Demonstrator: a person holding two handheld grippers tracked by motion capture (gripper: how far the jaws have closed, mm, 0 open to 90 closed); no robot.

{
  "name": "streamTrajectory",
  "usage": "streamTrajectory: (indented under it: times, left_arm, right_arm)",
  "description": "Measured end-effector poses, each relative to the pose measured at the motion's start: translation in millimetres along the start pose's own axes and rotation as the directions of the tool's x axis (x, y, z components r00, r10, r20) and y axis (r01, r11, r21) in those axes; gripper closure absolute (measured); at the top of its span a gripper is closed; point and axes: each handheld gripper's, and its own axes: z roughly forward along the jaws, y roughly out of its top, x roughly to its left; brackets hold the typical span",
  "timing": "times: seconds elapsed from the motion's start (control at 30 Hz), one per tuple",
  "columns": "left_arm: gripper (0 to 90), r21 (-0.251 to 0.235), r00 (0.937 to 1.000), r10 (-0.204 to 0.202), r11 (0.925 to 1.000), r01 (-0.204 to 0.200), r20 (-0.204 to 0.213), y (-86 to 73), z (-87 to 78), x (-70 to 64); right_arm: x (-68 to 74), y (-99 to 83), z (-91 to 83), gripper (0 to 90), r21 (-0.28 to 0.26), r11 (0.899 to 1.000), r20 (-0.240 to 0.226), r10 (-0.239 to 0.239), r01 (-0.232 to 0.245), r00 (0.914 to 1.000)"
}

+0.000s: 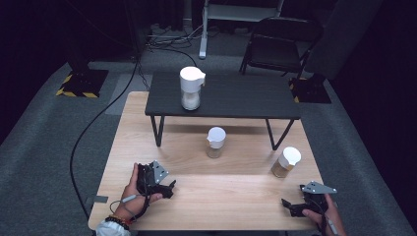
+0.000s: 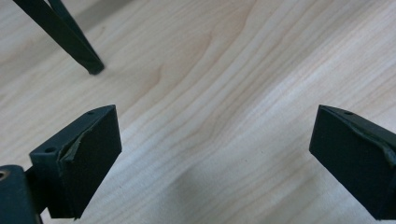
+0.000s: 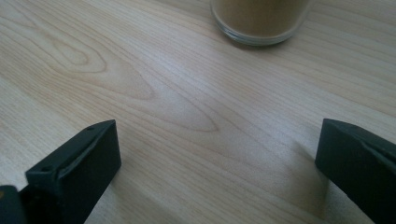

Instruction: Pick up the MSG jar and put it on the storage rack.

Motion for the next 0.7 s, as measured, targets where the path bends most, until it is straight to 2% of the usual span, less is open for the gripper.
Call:
streamTrajectory:
  times: [0.37,0.47,0.63,0.7]
  left_arm:
    - [2.0,0.060,0.9980,-0.043,0.9974,0.040,0.047,-5.2,1.3,11.6]
    - [1.9,0.059,0.9964,-0.062,0.9966,0.058,0.058,-6.9,1.5,13.6]
    - [1.5,0.063,0.9862,-0.132,0.9900,0.126,0.100,-12.5,3.4,24.7]
    - [1.3,0.068,0.9797,-0.165,0.9851,0.158,0.114,-15.1,4.2,28.9]
  right_arm:
    - [0.0,0.0,0.0,0.0,0.000,1.000,0.000,0.000,0.000,1.0000]
    - [0.0,0.0,0.0,0.0,0.000,1.000,0.000,0.000,0.000,1.0000]
    - [0.0,0.0,0.0,0.0,0.000,1.000,0.000,0.000,0.000,1.0000]
    - [0.0,0.0,0.0,0.0,0.000,1.000,0.000,0.000,0.000,1.0000]
